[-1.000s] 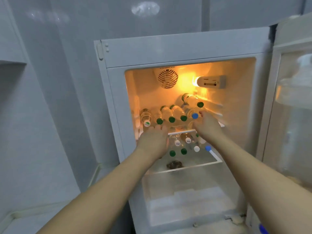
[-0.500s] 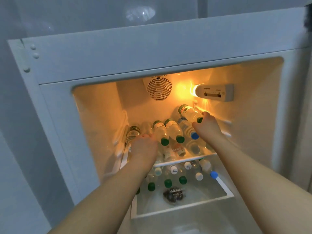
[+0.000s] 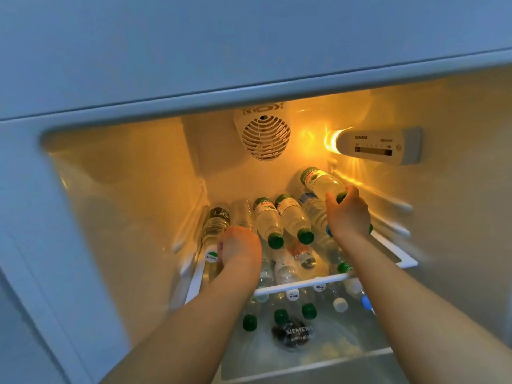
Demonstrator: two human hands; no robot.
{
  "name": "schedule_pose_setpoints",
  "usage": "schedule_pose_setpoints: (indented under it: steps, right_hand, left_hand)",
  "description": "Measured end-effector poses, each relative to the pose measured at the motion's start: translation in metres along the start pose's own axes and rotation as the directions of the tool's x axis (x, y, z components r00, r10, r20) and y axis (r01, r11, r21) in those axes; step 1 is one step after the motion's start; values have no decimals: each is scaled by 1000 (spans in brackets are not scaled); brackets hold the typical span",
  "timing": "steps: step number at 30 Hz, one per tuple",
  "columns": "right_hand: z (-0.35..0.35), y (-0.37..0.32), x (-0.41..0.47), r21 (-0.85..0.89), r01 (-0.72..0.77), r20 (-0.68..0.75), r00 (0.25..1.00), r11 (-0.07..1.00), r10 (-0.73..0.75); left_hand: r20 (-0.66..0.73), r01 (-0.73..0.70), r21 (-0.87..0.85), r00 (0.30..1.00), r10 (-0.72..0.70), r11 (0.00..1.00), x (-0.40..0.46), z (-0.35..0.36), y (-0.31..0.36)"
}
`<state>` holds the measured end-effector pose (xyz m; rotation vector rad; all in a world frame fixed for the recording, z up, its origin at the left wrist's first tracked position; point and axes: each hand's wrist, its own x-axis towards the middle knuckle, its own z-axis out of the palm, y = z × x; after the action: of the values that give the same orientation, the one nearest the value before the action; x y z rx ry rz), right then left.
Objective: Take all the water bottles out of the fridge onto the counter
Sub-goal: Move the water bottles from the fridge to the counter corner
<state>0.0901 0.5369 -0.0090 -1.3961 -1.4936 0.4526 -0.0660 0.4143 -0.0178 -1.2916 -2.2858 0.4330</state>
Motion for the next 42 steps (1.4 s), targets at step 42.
schedule_pose_setpoints:
  steps: [42]
  right_hand:
    - [-38, -12, -63, -10, 179, -128, 976, 984, -179]
  left_hand:
    - [-28, -56, -138, 998, 53, 989, -42, -16, -8]
